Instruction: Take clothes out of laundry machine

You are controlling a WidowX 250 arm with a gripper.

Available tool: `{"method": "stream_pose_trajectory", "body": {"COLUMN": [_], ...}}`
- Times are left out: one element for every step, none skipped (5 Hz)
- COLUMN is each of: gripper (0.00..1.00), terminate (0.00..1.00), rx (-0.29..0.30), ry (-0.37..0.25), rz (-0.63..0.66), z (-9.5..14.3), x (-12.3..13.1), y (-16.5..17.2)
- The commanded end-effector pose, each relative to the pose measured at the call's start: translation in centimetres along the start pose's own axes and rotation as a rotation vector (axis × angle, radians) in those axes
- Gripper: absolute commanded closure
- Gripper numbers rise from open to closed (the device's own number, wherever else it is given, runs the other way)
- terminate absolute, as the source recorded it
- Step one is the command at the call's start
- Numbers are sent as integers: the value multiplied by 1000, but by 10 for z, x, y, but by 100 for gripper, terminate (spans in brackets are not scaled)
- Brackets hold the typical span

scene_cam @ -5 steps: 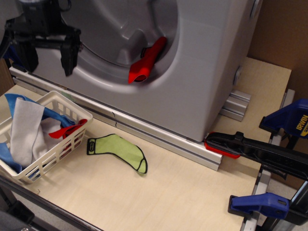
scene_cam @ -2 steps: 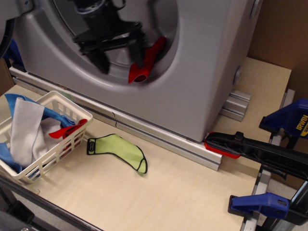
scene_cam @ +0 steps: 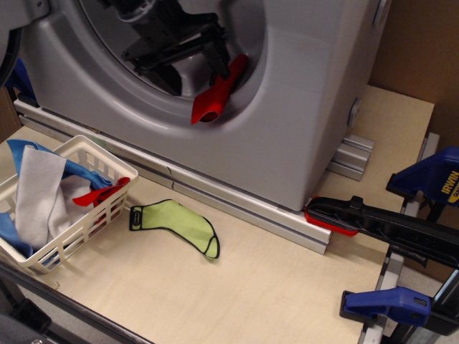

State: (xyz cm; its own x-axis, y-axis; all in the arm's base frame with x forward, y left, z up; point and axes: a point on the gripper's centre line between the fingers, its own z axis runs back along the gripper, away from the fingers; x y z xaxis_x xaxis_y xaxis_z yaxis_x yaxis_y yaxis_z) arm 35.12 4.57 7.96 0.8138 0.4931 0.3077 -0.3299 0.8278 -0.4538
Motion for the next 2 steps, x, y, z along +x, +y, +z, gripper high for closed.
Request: {"method": "stream_pose_trajectory", "body": {"gripper": [0,0], "terminate": [0,0], "rx": [15,39], "ry": [52,112], "rz": [-42,-62], "z": [-8,-19], "x": [12,9], "y": [-11,-7]}}
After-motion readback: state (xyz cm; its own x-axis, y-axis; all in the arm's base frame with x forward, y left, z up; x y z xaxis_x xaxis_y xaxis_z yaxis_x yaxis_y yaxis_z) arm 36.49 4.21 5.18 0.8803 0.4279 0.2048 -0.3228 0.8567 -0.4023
